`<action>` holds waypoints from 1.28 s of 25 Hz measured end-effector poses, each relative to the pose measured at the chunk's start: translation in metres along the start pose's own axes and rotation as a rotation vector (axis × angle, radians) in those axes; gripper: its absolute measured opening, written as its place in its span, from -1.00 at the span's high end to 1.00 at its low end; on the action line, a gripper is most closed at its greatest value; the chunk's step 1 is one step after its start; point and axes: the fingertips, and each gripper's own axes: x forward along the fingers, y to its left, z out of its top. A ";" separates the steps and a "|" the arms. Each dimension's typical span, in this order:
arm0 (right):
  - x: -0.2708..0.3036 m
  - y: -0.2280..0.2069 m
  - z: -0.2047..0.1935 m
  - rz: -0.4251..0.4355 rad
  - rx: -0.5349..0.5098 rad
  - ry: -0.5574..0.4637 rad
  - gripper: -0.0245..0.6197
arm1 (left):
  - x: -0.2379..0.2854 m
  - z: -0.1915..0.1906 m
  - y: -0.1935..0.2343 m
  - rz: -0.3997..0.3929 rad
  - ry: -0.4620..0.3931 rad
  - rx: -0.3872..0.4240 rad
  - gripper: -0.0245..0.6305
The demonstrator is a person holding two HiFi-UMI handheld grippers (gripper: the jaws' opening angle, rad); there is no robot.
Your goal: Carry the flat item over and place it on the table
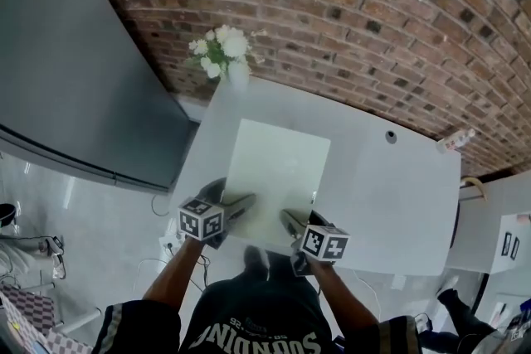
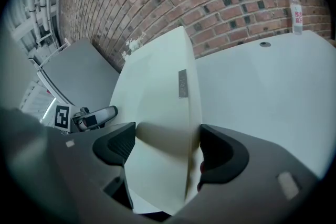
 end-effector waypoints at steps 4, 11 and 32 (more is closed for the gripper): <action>0.016 -0.001 -0.015 -0.010 0.019 0.047 -0.26 | 0.001 -0.020 0.018 0.007 0.034 -0.036 -0.37; 0.038 -0.005 -0.036 -0.030 0.056 0.120 -0.26 | 0.004 -0.048 0.042 0.006 0.091 -0.085 -0.37; 0.061 -0.018 -0.064 -0.092 0.135 0.178 -0.26 | 0.017 -0.088 0.069 0.006 0.192 -0.178 -0.37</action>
